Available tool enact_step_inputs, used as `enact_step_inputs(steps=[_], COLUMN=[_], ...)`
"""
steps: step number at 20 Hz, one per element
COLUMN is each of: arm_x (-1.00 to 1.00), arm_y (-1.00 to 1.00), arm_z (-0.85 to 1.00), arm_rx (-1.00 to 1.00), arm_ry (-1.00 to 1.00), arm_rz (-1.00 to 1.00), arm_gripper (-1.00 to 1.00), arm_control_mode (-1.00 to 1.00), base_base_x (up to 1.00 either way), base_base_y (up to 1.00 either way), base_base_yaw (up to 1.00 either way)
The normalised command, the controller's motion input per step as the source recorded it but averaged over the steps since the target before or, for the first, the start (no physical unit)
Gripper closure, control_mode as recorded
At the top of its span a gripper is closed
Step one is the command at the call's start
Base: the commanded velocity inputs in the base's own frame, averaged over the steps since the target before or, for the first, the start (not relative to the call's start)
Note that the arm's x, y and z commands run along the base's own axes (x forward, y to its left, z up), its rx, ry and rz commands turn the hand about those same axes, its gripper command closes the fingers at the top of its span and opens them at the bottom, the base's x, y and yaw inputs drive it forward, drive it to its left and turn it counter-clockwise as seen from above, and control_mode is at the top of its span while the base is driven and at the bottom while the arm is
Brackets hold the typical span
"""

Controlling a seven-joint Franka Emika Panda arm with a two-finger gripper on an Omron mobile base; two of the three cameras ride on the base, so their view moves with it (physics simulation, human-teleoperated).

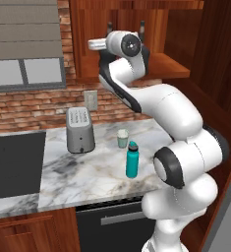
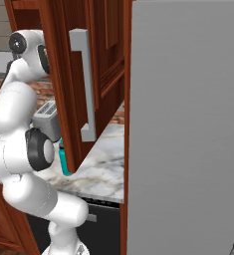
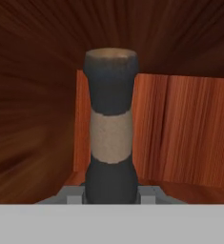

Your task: Sort all alcoholic drinks to one cabinet, and non-alcoholic drinks to the other.

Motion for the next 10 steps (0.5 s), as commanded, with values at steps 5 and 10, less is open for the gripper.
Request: enact_step_inputs(steps=[5,10], arm_x=[0.16,0.00], arm_y=[0.00,0.01], arm_z=[-0.24,-0.42], arm_rx=[0.01,0.04], arm_ry=[0.01,0.06], arm_rz=[0.00,0.00], arm_gripper=[1.00,1.00], arm_control_mode=[-1.00,-1.00], base_base_x=[0.00,0.00], base_base_y=[0.00,0.00], base_base_yaw=[0.00,0.00])
